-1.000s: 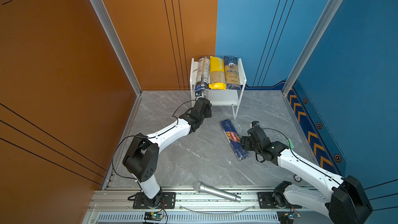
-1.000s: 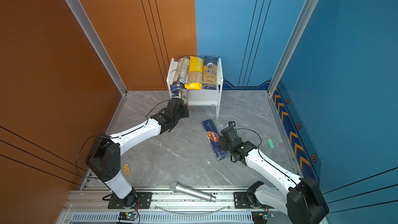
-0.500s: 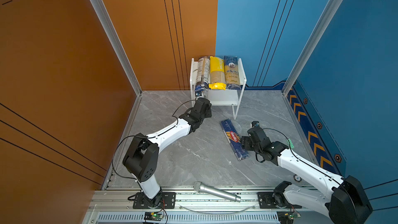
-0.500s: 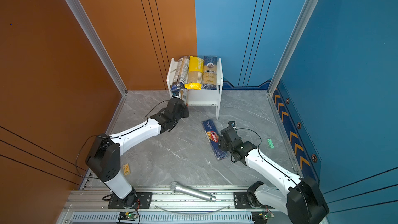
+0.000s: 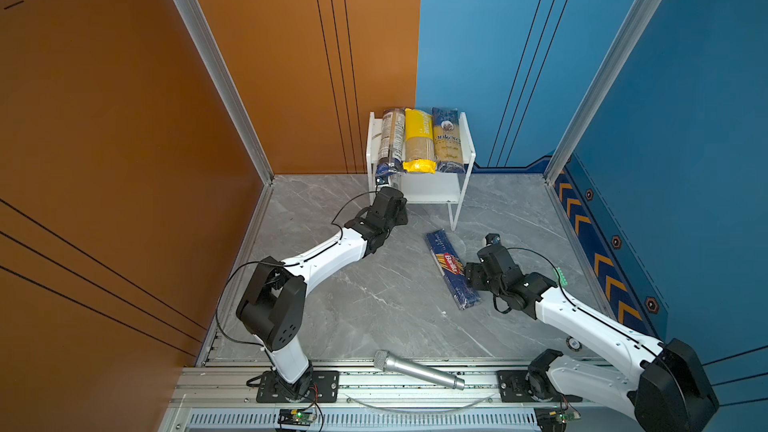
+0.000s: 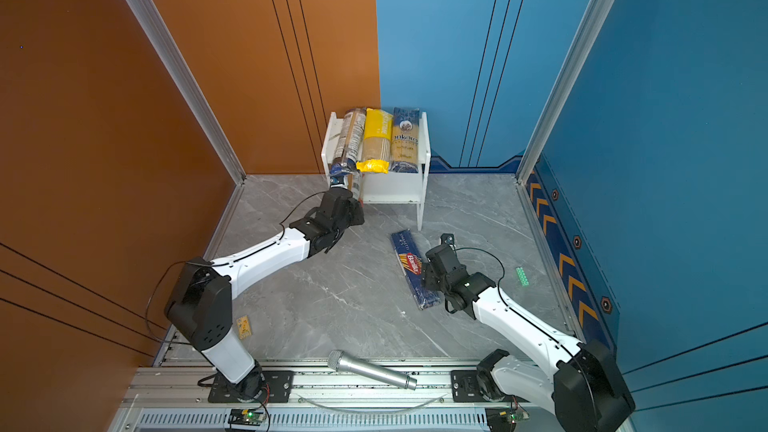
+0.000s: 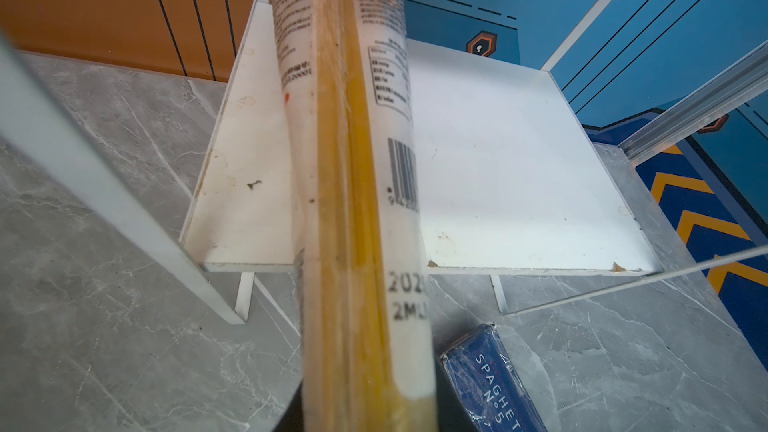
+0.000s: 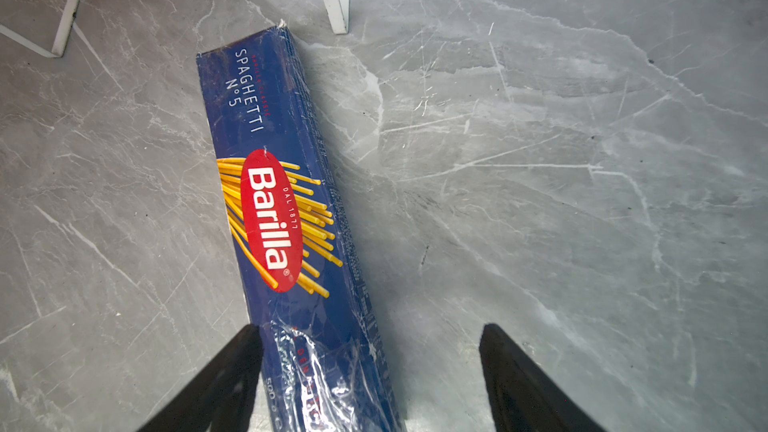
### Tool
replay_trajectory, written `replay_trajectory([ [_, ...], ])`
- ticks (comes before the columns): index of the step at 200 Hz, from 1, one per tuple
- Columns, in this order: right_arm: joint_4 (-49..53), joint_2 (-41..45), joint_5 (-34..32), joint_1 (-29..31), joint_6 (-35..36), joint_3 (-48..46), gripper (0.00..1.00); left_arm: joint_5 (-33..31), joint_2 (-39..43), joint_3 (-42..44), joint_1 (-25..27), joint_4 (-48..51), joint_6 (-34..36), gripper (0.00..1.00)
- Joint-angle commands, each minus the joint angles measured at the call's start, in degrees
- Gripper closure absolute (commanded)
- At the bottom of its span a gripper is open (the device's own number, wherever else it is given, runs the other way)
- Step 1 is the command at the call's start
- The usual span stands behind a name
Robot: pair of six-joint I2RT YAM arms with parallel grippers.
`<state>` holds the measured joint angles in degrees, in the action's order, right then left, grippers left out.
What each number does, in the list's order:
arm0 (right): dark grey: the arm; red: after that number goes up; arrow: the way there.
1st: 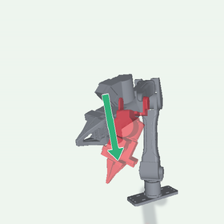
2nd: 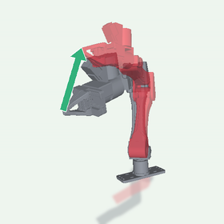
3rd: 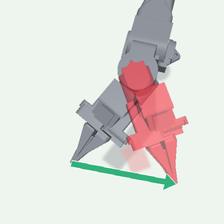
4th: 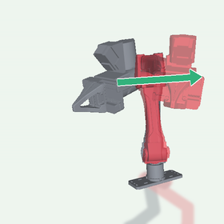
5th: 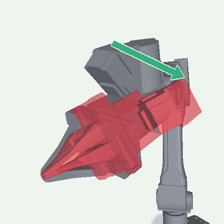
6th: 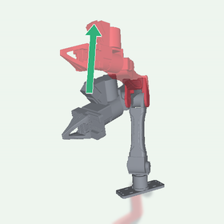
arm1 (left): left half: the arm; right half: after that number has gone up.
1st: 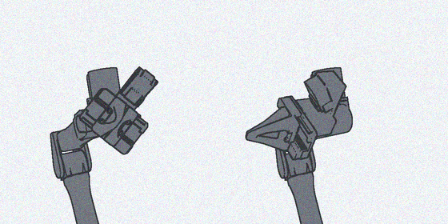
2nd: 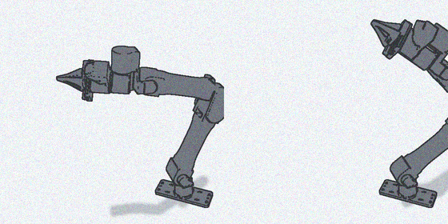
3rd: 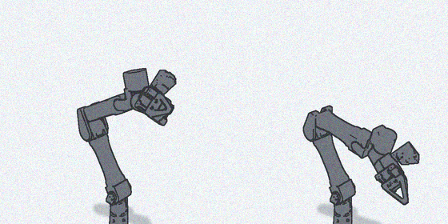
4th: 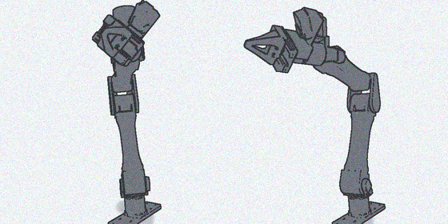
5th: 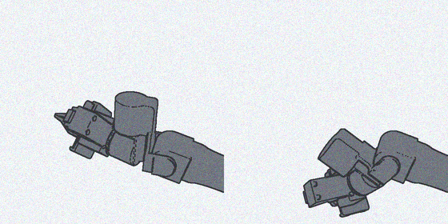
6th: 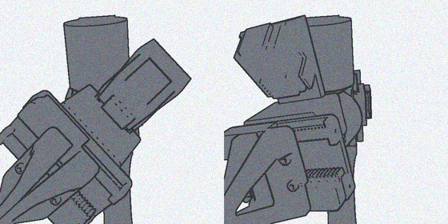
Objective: Place and organize the pasta boxes and bags onto the shelf
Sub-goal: 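Lower the red-ended bag onto the lower tier's front with the left gripper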
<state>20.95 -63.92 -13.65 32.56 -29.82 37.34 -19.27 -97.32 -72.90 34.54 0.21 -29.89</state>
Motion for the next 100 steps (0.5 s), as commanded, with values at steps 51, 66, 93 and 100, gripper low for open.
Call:
replay_trajectory([
  [51, 0.7, 0.9, 0.2, -0.4, 0.4, 1.4, 0.18, -0.9, 1.7, -1.0, -0.7, -8.6, 0.3, 0.71],
  [66, 0.7, 1.0, 0.1, -0.4, 0.4, 1.4, 0.18, -0.3, 1.8, -0.9, -0.9, -8.5, 0.4, 0.64],
  [93, 0.8, 1.0, 0.2, -0.4, 0.3, 1.4, 0.17, -0.1, 1.7, -0.7, -1.0, -8.5, 0.0, 0.63],
  [100, 0.8, 1.0, 0.3, -0.4, 0.4, 1.4, 0.17, -0.1, 1.7, -0.7, -1.0, -8.6, -0.1, 0.63],
])
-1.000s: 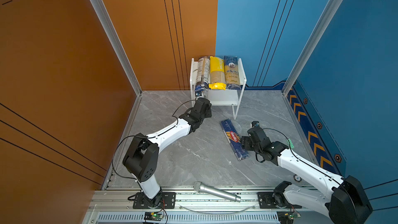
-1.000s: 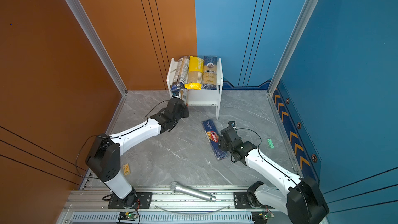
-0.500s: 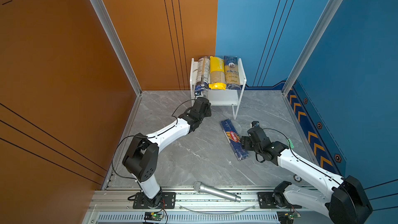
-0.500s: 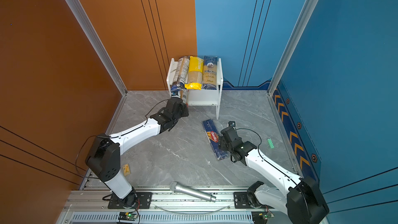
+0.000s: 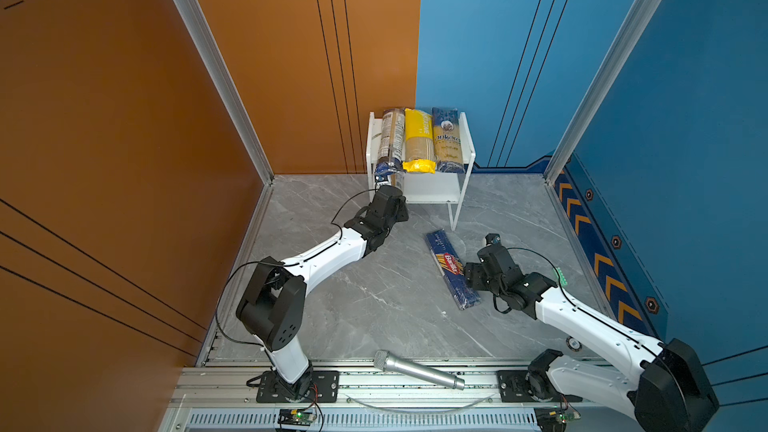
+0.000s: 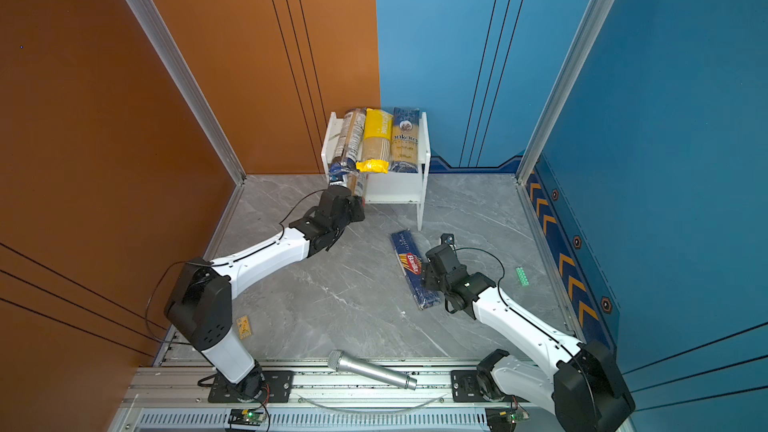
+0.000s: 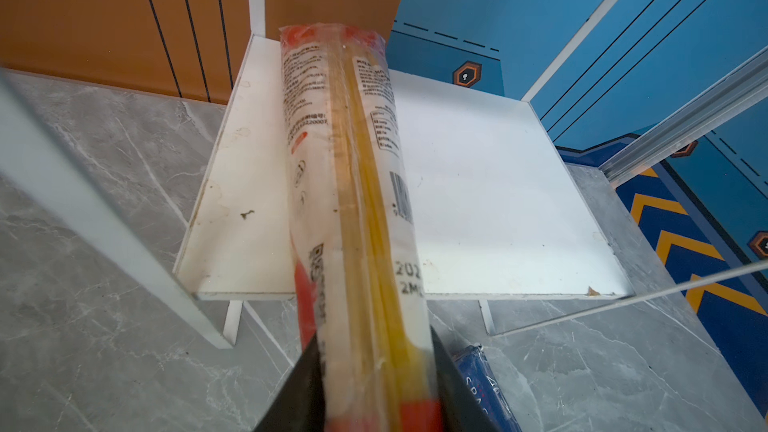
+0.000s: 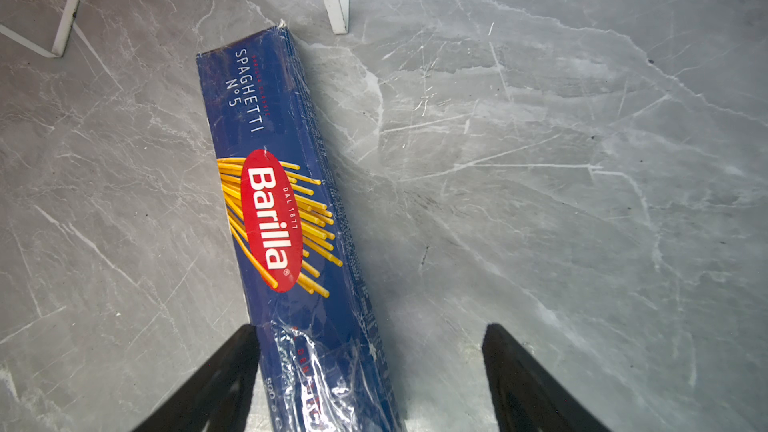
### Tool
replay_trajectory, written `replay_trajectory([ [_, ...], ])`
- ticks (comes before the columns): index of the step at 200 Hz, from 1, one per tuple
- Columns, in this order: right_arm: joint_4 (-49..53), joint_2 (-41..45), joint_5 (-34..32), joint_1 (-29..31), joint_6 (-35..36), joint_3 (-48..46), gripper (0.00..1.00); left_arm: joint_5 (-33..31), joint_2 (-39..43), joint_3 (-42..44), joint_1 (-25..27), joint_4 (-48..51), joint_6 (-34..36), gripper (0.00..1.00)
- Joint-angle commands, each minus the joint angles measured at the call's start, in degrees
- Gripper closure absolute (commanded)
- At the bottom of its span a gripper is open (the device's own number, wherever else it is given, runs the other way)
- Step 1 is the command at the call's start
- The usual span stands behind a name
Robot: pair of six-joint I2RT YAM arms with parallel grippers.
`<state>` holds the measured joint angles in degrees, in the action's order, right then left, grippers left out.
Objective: Place and organize the pasta boxes and bags onto the shelf
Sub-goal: 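Lower the red-ended bag onto the lower tier's front with the left gripper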
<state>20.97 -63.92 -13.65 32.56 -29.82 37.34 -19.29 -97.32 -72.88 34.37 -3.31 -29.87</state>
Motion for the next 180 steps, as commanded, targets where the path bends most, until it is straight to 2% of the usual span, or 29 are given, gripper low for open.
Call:
replay_trajectory([
  [1, 0.7, 1.0, 0.2, -0.4, 0.4, 1.4, 0.17, 0.0, 1.6, -0.7, -0.8, -5.1, -0.1, 0.63],
  [59, 0.8, 1.1, 0.3, -0.4, 0.4, 1.5, 0.16, 0.1, 2.2, 0.3, -0.9, -5.3, -0.2, 0.62],
  [87, 0.8, 0.9, 0.3, -0.4, 0.3, 1.5, 0.15, 0.2, 3.0, 1.7, -0.9, -6.2, 0.1, 0.54],
  [180, 0.9, -0.3, 0.8, -0.4, 0.9, 2.3, 0.14, 0.5, 5.1, 4.4, -0.9, -6.6, 1.3, 0.43],
])
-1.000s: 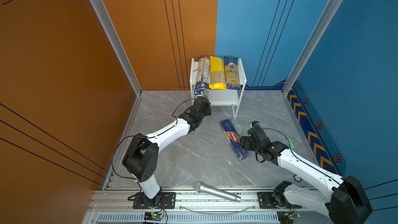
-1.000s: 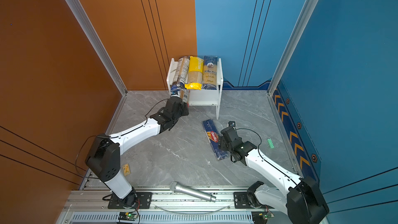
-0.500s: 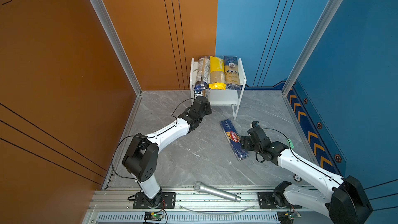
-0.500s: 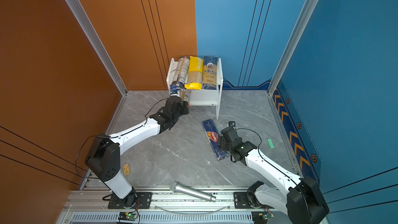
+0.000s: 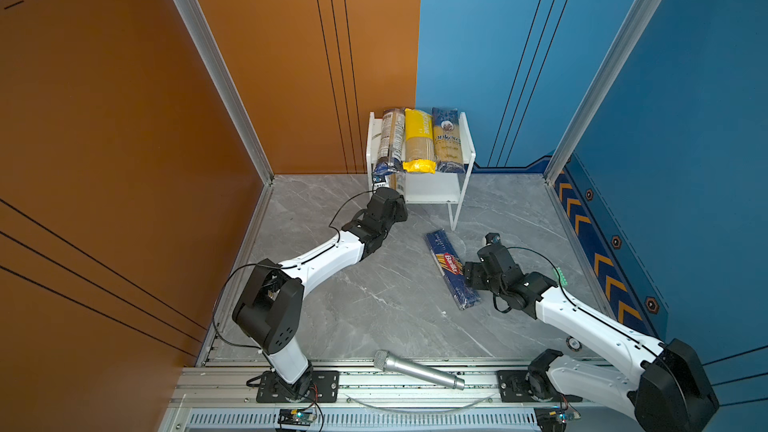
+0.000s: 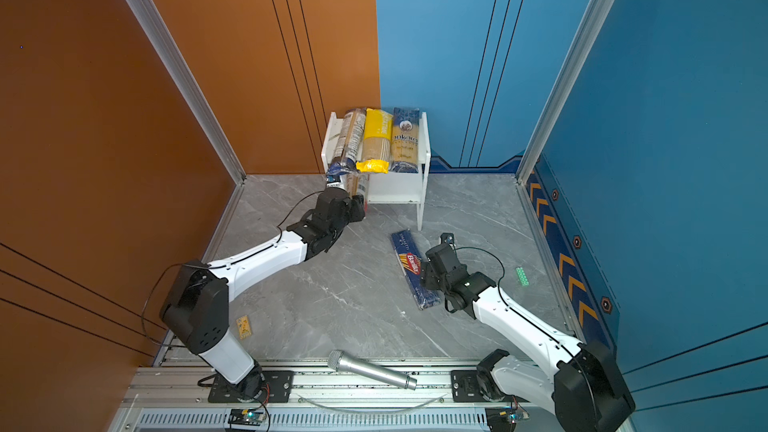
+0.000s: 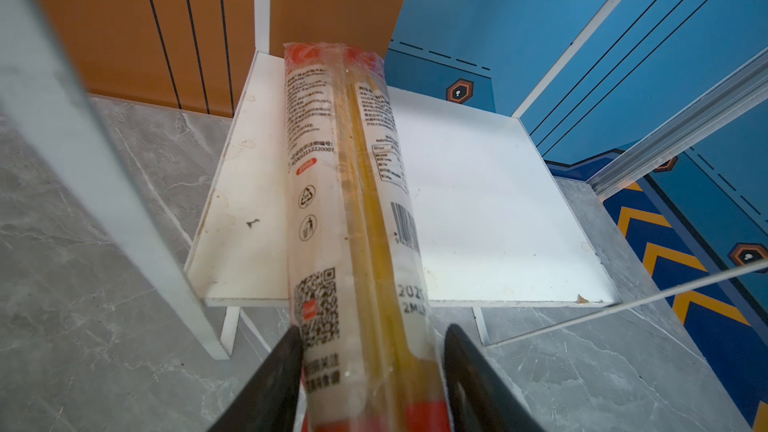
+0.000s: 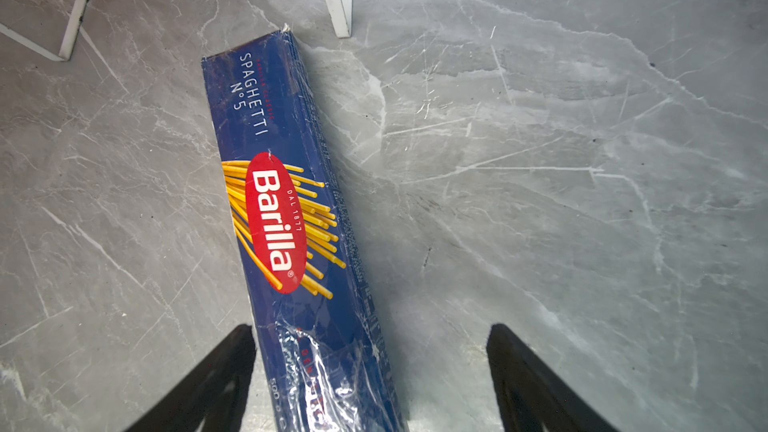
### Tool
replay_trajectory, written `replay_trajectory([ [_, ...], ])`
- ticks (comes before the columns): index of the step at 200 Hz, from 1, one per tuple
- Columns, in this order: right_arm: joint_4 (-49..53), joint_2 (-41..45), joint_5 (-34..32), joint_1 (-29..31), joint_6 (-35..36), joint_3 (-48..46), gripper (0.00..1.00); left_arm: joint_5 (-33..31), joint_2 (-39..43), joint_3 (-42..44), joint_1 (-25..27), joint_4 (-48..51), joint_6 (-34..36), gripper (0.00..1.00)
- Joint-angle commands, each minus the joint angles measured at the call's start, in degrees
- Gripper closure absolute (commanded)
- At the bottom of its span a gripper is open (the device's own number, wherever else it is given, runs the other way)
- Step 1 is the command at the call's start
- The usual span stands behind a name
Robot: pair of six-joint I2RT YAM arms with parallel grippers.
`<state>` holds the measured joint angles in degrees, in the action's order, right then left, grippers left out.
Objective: Place and organize the pasta boxes and bags onto the shelf
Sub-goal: 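Lower the red-ended bag onto the lower tier's front with the left gripper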
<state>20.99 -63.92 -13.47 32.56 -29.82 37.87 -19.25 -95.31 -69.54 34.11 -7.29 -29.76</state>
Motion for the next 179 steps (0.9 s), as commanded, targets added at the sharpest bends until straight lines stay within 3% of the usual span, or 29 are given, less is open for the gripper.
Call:
replay_trajectory([
  [1, 0.8, -0.3, 0.6, -0.5, 0.8, 1.7, 0.14, 0.5, 3.1, 1.1, -0.6, -2.6, 1.3, 0.42],
  [179, 2.8, -2.1, 2.2, -0.8, 3.1, 3.6, 0.12, -0.5, 10.1, 8.9, 0.1, -2.6, 1.1, 0.36],
])
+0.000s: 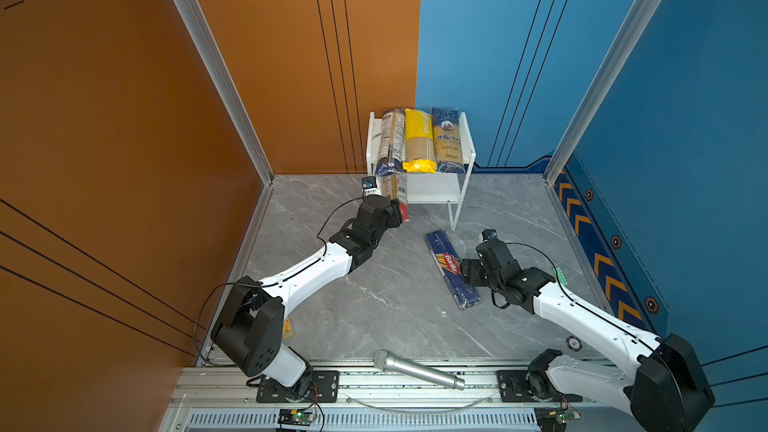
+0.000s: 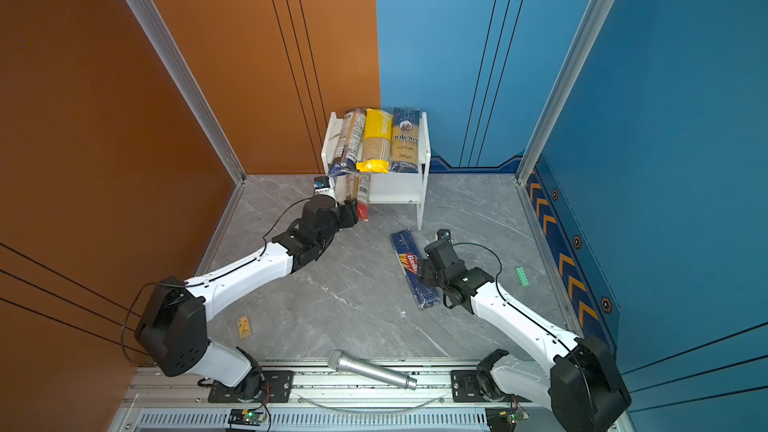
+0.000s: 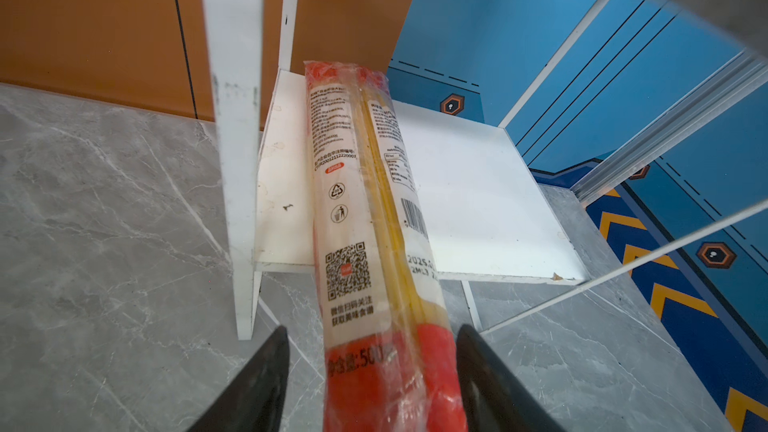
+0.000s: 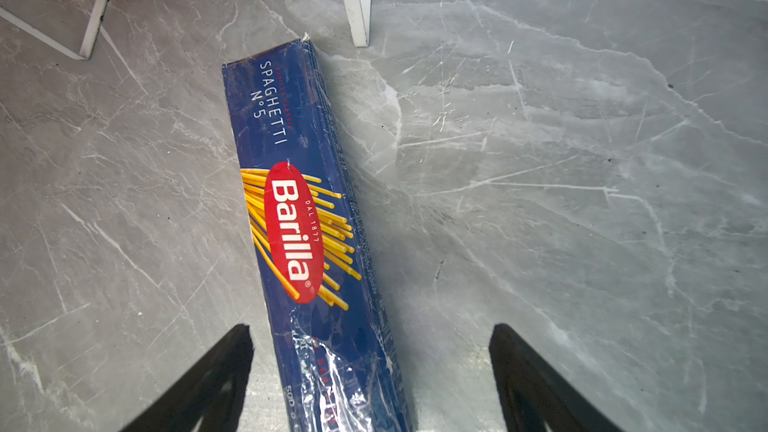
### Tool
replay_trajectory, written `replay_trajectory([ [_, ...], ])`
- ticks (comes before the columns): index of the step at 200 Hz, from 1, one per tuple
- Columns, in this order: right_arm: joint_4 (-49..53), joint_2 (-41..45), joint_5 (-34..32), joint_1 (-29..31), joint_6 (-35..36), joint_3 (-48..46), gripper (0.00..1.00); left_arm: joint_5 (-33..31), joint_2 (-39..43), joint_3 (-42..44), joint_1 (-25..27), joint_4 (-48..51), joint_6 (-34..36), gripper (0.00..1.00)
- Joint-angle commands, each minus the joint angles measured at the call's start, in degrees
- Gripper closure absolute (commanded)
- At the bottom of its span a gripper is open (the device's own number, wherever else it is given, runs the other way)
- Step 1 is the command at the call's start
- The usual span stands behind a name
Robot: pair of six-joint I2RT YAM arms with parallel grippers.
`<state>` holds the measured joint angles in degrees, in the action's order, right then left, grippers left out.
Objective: Place and organize the pasta boxes and bags onto the shelf
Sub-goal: 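Lower the red-ended bag onto the lower tier's front with the left gripper, then open the left gripper and draw it back while right gripper grasps the Barilla box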
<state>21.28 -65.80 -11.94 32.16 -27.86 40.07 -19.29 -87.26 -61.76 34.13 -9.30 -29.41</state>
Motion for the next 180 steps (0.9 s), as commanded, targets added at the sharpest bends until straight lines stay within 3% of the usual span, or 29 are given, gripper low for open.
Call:
replay_trajectory([
  [1, 2.5, -0.2, 0.7, -0.4, 1.2, 1.4, 0.12, -0.4, 2.1, 1.2, 0.1, -0.5, 0.7, 0.35],
  [117, 2.0, -2.4, 3.4, -0.4, 3.3, 1.3, 0.11, -0.8, 9.6, 8.6, 0.4, 0.3, -0.3, 0.34],
  [180, -0.1, -8.5, 6.7, -0.4, 6.6, 2.5, 0.11, 4.7, 15.4, 12.3, 0.6, 3.3, -1.6, 0.28],
])
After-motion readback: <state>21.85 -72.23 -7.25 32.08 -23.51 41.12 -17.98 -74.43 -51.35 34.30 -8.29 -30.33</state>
